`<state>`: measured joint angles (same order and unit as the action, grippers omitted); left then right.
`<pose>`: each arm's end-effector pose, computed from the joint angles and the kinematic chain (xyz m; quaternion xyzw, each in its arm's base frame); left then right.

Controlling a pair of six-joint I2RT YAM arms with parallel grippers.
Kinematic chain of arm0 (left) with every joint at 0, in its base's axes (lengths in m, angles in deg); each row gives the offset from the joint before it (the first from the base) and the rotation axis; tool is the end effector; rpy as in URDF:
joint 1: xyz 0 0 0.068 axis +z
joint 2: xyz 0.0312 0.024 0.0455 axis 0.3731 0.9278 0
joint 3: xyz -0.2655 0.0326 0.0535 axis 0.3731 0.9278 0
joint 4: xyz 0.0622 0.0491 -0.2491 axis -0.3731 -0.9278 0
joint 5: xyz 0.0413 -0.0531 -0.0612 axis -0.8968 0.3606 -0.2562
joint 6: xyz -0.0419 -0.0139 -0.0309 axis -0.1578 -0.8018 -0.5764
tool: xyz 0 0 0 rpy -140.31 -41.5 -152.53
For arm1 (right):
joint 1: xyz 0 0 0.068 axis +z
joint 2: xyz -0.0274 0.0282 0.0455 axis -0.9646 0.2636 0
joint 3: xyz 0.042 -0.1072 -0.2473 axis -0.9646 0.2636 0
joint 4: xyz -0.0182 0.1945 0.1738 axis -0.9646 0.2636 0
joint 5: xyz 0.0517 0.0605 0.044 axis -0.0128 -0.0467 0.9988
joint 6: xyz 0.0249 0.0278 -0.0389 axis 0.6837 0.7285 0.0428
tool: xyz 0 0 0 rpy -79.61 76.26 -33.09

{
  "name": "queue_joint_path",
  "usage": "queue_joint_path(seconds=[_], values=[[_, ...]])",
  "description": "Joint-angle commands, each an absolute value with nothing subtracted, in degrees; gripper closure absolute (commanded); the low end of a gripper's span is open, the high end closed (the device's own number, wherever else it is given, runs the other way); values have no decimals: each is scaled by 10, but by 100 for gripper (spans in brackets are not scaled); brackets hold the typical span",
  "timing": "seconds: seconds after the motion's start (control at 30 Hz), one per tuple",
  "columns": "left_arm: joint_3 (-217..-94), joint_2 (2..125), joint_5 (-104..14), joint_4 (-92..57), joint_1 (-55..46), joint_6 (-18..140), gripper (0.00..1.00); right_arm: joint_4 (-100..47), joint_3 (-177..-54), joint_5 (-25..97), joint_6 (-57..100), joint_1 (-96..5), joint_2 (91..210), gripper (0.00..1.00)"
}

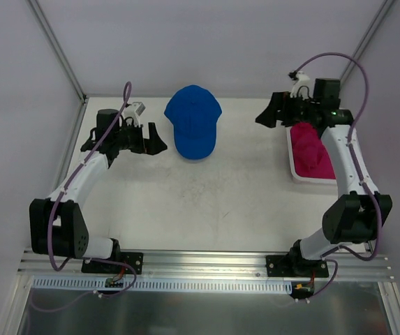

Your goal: Stack the hats

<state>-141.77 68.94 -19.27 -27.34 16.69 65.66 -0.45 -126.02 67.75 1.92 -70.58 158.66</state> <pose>0.3135 -0.0486 0.2868 0.1361 0.8285 -0.3025 0.4512 0.3494 0.0481 0.3754 -0.2903 0.7773 0.2573 0.4953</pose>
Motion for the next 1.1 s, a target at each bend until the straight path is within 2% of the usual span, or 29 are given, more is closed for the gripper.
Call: queue_joint_path(seconds=[0.0,0.13,0.27,0.6,0.77,0.87,0.93,0.97,1.0,1.07], values=[[-1409,635,-241,-326,165,734,1,177,-1307,601,-101,-784,1570,1],[-1389,589,-233,-329,165,733,1,239,-1314,536,-196,-863,1583,1],[-1382,569,-233,-330,165,729,1,310,-1341,497,-213,-925,1626,6],[-1378,578,-241,-329,165,727,1,329,-1273,462,-204,-933,1642,14],[-1397,585,-234,-329,165,727,1,306,-1246,494,-185,-931,1655,19],[-1407,590,-232,-329,165,727,1,294,-1240,494,-181,-931,1663,27],[-1413,591,-220,-330,165,727,1,281,-1234,498,-179,-930,1664,39],[-1415,591,-217,-329,165,727,1,273,-1231,499,-175,-931,1664,47],[-1416,591,-212,-329,165,727,1,270,-1231,505,-173,-933,1663,61],[-1423,589,-211,-330,165,727,1,269,-1247,513,-170,-937,1657,77]])
